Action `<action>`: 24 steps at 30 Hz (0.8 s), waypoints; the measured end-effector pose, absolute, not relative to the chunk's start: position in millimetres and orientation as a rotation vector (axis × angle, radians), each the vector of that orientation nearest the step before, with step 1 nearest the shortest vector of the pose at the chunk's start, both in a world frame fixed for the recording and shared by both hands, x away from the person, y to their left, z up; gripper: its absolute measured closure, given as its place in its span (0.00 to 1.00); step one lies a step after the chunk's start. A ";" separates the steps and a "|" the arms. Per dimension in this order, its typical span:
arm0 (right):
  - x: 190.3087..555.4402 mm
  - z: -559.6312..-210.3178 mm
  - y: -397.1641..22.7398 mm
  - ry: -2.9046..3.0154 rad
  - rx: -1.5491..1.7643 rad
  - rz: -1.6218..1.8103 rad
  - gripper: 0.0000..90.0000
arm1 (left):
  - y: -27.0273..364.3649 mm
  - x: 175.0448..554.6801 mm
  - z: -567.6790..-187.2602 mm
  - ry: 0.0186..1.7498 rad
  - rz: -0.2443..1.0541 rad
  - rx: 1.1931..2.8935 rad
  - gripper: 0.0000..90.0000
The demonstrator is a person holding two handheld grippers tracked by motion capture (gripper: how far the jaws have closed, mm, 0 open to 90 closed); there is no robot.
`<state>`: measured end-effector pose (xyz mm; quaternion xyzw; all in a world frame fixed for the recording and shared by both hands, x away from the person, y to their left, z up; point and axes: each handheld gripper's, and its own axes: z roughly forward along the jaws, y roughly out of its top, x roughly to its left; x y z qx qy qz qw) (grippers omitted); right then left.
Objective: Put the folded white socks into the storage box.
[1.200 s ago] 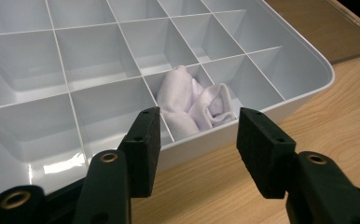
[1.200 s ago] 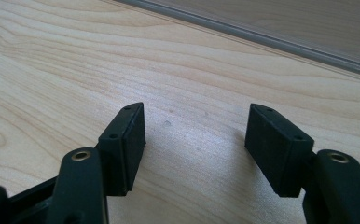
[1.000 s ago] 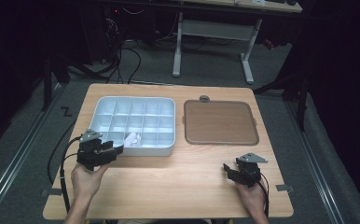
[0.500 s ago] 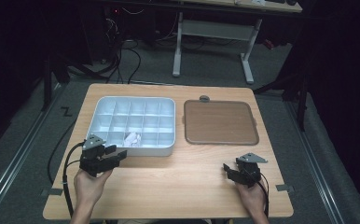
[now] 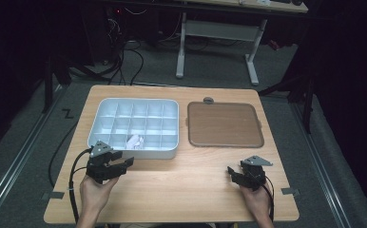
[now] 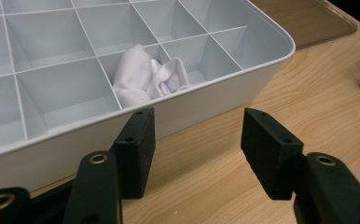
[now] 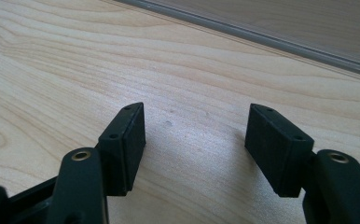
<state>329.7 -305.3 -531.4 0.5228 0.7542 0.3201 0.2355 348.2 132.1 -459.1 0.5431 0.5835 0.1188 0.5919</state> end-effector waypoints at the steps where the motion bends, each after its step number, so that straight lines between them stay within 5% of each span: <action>1: 329.7 -531.4 -305.4 2.069 1.433 0.878 0.43 | 131.3 347.7 -460.0 1.356 0.274 1.261 0.50; 24: 329.6 -531.4 -305.2 2.068 1.435 0.877 0.43 | 120.6 341.1 -477.3 1.357 0.201 1.261 0.48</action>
